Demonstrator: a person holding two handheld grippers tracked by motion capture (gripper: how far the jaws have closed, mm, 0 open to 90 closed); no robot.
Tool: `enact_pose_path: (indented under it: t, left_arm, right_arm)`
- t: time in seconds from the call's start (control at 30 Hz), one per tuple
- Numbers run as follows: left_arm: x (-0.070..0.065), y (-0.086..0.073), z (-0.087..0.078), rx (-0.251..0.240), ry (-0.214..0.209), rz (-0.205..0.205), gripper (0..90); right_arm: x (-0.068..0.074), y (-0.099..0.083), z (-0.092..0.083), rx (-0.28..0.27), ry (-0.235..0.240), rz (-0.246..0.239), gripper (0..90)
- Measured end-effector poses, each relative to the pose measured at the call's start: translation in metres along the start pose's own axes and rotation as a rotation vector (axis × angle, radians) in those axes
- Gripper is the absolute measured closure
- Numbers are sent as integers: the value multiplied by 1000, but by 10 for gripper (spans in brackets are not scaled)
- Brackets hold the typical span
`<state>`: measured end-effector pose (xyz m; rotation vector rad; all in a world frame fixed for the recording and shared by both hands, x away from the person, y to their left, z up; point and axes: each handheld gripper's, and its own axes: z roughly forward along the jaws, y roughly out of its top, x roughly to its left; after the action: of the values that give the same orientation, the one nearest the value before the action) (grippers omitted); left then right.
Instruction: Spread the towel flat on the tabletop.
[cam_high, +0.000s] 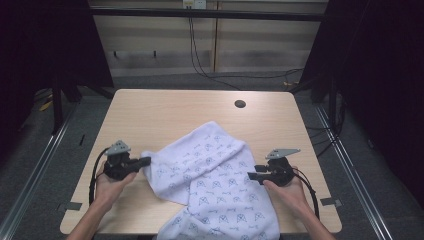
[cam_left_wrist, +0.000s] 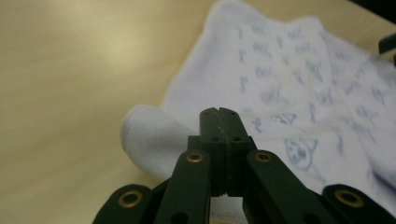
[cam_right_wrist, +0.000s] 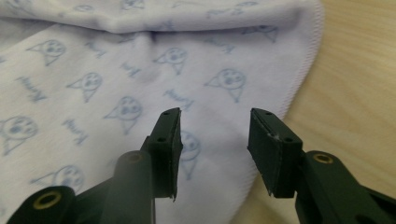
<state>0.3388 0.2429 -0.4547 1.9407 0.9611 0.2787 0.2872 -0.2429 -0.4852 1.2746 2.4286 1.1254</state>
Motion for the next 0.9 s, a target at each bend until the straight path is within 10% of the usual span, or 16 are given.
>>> enact_pose_path:
  t: [0.13,0.33,0.67,0.9]
  left_arm:
    - [22,29,13,-98,36,-48,900]
    - [39,31,35,-85,51,-122,757]
    - [-48,-18,5,67,-156,-7,599]
    - [-58,-36,25,117,-211,-22,491]
  right_arm:
    - [-12,8,12,7,-44,14,521]
    - [-19,11,25,30,-91,30,527]
    - [-17,8,20,45,-89,3,882]
    - [-25,7,10,11,-84,33,886]
